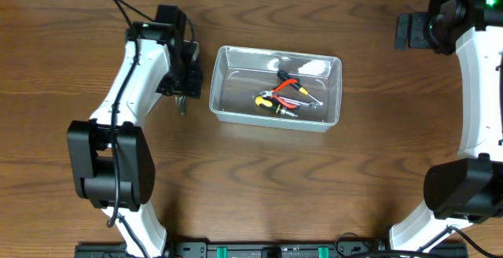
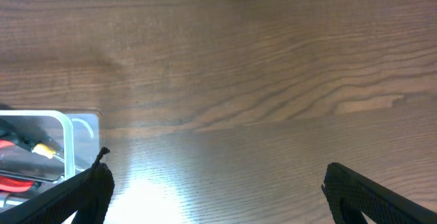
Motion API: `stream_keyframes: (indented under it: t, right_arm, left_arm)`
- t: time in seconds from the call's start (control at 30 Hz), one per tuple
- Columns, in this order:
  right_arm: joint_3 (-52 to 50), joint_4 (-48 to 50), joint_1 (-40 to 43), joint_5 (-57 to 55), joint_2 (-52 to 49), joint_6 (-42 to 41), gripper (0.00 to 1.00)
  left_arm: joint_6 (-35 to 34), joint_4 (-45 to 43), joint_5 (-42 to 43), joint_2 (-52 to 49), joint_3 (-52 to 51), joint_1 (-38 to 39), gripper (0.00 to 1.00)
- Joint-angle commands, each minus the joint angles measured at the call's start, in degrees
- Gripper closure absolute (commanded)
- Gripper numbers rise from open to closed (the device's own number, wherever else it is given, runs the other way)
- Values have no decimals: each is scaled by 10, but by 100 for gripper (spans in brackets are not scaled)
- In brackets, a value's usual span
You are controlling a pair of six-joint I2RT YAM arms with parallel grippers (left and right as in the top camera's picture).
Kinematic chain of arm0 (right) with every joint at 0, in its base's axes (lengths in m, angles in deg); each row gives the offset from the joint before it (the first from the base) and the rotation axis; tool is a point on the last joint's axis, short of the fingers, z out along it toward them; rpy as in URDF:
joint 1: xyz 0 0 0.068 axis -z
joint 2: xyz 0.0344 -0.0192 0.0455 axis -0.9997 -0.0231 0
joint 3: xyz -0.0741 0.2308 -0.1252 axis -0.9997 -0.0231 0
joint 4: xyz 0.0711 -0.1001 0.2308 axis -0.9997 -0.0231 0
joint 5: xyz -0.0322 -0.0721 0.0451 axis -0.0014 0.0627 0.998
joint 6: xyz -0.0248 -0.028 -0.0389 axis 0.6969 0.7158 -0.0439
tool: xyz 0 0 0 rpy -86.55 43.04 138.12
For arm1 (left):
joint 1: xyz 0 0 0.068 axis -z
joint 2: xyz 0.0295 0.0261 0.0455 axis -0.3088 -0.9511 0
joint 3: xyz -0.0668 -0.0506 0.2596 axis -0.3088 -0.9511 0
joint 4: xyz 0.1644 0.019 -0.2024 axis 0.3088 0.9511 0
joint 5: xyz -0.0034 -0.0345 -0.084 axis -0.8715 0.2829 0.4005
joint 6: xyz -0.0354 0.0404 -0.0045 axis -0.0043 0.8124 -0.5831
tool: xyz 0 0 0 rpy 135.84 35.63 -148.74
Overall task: Pack container
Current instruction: 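Move the left gripper to the silver orange-grip tool and grasp it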
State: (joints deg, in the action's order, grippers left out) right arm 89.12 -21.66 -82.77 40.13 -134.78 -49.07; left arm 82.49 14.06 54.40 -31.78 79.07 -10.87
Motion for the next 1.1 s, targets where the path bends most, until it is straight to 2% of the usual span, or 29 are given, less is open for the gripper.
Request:
stream_keyframes:
  t: [0.0, 0.8, 1.07]
  right_arm:
    - [0, 0, 0, 0, -3, -8, 1]
    - [0, 0, 0, 0, -3, -8, 1]
    - [0, 0, 1, 0, -3, -8, 1]
  left_arm:
    - [-9, -12, -3, -7, -15, 0, 31]
    - [-14, -68, -35, -43, -73, -12, 33]
    - [-16, -76, -35, -63, -73, -23, 48]
